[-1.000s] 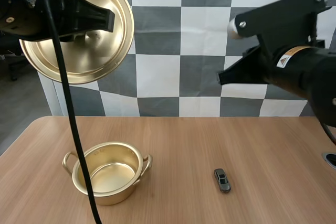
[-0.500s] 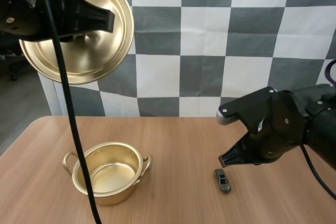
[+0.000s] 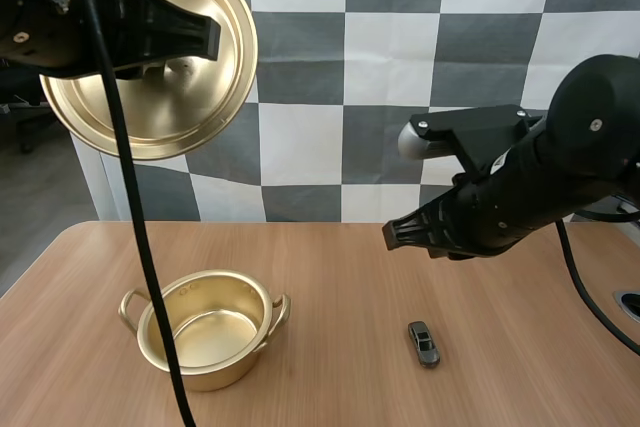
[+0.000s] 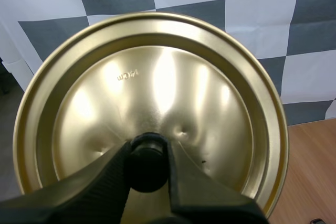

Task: Open the pot, put the car inside, and close it

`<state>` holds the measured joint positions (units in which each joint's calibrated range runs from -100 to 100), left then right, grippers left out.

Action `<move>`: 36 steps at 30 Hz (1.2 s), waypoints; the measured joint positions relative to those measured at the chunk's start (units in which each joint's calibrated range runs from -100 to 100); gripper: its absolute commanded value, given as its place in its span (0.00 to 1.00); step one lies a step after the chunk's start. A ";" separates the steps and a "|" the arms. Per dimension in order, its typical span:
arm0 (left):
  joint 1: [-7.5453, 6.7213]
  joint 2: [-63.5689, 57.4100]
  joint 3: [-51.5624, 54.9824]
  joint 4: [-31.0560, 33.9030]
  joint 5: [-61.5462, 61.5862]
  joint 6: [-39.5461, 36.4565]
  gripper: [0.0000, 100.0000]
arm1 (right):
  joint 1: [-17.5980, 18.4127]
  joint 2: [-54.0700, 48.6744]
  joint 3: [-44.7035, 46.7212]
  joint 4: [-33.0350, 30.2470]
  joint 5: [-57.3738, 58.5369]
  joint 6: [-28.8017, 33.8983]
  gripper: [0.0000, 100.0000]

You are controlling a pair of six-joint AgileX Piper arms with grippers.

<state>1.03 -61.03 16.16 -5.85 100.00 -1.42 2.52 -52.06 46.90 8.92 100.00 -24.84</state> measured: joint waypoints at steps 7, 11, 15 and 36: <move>0.00 0.00 0.00 -0.11 0.00 0.00 0.00 | 0.00 0.00 0.00 -2.33 0.00 -6.88 0.99; 0.00 0.00 0.00 -0.24 0.00 0.00 0.00 | 0.00 0.00 0.00 -0.89 0.00 -9.63 1.00; 0.00 0.00 0.00 -0.24 0.00 0.00 0.00 | 0.00 0.00 0.00 1.97 0.00 -9.91 1.00; 0.00 0.00 0.00 -0.24 0.00 0.00 0.00 | 0.00 14.54 14.62 -3.69 -0.04 -8.99 1.00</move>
<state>1.03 -61.03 16.16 -6.09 100.00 -1.42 2.52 -37.52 61.52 5.23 99.96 -33.82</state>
